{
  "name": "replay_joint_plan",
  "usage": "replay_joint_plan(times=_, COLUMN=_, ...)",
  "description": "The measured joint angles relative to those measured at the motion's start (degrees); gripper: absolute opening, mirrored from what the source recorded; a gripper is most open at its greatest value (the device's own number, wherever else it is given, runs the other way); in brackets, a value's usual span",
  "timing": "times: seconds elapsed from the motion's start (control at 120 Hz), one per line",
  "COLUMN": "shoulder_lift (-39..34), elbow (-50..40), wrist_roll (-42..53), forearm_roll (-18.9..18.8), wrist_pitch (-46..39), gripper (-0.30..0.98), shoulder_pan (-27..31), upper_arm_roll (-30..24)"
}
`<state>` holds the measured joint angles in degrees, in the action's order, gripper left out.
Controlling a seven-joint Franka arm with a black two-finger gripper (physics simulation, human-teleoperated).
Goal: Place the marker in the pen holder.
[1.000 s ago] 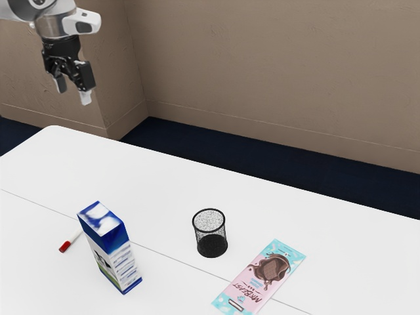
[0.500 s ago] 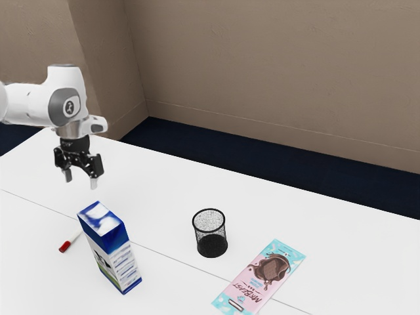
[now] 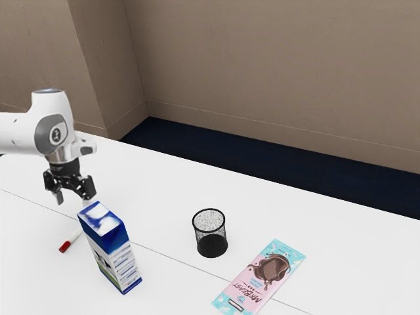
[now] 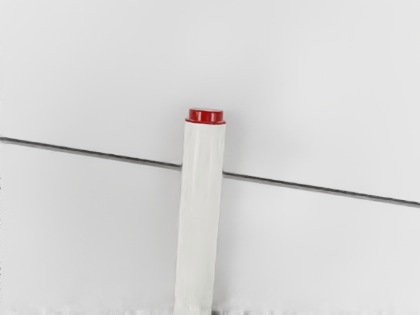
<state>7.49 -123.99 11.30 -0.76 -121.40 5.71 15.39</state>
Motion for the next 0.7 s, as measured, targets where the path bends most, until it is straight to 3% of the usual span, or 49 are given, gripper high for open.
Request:
replay_joint_plan(times=0.242, shoulder_lift=0.16, elbow=0.04, wrist_roll=-3.8, forearm_roll=-2.92, wrist_pitch=2.14, gripper=0.66, shoulder_pan=-0.12, upper_arm_roll=-0.4)
replay_joint_plan(times=0.375, shoulder_lift=2.45, elbow=0.03, wrist_roll=-2.72, forearm_roll=-5.57, wrist_pitch=-2.1, gripper=0.6, shoulder_pan=0.01, upper_arm_roll=-1.47)
replay_joint_plan(times=0.7, shoulder_lift=6.99, elbow=-0.83, wrist_roll=0.85, forearm_roll=1.31, wrist_pitch=-9.33, gripper=0.57, shoulder_pan=2.01, upper_arm_roll=-1.59)
